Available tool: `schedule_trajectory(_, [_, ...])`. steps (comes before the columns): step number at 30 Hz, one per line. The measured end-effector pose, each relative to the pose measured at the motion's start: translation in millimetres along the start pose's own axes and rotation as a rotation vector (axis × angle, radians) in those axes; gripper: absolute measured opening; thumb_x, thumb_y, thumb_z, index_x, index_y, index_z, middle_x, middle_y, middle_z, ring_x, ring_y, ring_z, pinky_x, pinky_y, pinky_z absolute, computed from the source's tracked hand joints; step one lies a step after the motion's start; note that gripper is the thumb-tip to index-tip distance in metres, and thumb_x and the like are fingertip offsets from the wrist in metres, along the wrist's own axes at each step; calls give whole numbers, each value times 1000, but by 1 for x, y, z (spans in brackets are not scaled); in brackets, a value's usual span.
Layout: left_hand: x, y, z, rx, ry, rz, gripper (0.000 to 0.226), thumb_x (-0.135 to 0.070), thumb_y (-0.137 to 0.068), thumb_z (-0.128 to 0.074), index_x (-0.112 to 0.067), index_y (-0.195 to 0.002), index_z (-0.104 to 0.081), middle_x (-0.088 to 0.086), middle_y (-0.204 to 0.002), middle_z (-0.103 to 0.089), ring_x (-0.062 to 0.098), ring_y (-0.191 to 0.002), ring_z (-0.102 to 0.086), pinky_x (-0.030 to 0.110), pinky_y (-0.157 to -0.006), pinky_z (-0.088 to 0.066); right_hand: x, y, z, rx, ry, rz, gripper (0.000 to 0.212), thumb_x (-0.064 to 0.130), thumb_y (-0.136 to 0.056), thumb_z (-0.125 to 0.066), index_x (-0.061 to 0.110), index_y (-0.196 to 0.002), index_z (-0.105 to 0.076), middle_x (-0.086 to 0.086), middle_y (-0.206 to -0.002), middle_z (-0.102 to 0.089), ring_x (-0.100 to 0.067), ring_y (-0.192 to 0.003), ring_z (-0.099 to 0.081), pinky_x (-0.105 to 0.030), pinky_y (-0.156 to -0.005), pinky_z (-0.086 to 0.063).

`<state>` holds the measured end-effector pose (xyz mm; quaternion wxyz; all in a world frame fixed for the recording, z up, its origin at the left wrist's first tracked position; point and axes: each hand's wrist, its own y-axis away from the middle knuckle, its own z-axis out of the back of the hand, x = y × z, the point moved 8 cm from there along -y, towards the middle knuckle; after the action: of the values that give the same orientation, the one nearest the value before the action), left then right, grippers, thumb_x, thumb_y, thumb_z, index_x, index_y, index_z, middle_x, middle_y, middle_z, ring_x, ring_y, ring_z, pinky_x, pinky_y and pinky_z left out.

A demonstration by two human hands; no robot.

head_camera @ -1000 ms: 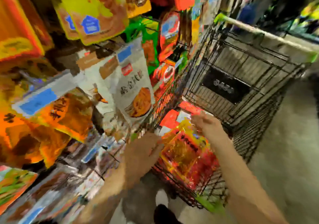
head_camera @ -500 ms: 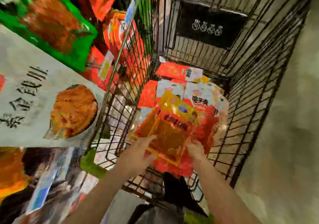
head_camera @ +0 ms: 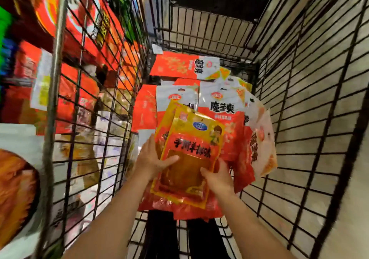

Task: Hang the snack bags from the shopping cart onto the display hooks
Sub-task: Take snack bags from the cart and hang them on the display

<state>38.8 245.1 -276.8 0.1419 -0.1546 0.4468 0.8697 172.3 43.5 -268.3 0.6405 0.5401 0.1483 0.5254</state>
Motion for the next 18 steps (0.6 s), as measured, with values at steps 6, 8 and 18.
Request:
schedule_trajectory(6, [16,4,-5,-118,189,90,99,-53,-69,-78,-16,-147,-31,8,-143,-47,27,-130,-47,42,-106,-40,10,-3,-20,-18,120,36,78,31,-80,-71,27,-147,-32,-3,-144,-47,-25,-131,-46,-40,-110,-37])
schedule_trajectory(8, [20,12,-1,-179,246,110,74,-41,-74,-78,-13,-134,-46,8,-125,-61,28,-116,-58,36,-96,-47,18,6,-37,17,141,44,84,37,-78,-68,33,-149,-23,-1,-147,-42,-26,-135,-42,-40,-110,-37])
schedule_trajectory(18, [70,47,14,-253,447,301,75,-42,-72,-80,-13,-131,-43,8,-126,-60,29,-114,-59,44,-97,-46,32,28,-86,205,276,114,80,32,-89,-62,34,-152,-13,4,-154,-33,-20,-138,-38,-35,-112,-34])
